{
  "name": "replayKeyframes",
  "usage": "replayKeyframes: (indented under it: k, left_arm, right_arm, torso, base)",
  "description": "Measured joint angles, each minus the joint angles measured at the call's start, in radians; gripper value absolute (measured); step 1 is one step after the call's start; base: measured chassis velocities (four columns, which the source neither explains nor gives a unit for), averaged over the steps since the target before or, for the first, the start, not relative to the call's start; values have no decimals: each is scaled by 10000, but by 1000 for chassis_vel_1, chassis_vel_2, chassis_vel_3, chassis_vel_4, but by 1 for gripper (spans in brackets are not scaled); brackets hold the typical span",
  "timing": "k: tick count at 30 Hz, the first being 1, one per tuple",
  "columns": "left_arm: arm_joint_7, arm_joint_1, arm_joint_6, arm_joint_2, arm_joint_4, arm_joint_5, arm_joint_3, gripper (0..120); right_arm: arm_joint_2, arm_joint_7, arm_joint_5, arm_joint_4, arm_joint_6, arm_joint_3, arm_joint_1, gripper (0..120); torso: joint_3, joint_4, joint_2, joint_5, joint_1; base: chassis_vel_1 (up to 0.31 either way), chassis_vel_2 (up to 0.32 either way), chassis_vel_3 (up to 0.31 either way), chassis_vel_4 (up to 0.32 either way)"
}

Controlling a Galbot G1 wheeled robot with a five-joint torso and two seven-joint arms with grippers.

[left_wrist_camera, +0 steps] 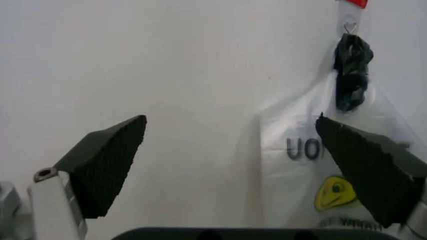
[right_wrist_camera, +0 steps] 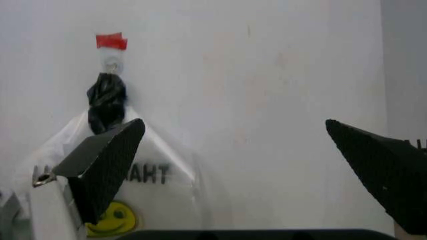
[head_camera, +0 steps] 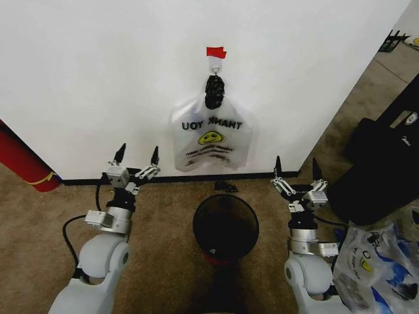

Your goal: Pick up the garbage bag from the wall and place it over the trash bin.

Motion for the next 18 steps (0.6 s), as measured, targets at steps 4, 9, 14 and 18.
replayKeyframes:
  k: [4,9,14,18]
  left_arm:
    - [224,140,111,-24,-93,374,-272,100]
    - [511,553,192,-240,-366,850,-515,100]
    - [532,916,287,-501,-735,1356,-652,100]
    - [534,1141,320,-658,-835,1505,-781,100]
  right_arm:
    - [-5,36,-277,122,-479,-4,-99,100]
    - [-15,-84,-425,369,-1033,-152,-332,100]
    - [51,-171,-884,494,-1027,-83,-399,100]
    - [42,-246,-1092,516,-866,5,-393,100]
  torso:
    - [0,0,0,-1,0]
    - [0,0,0,-2,0]
    - [0,0,0,-1,0]
    - [0,0,0,-2,0]
  base:
    - [0,0,0,0]
    - [0,0,0,0]
    - [0,0,0,0]
    - [0,0,0,0]
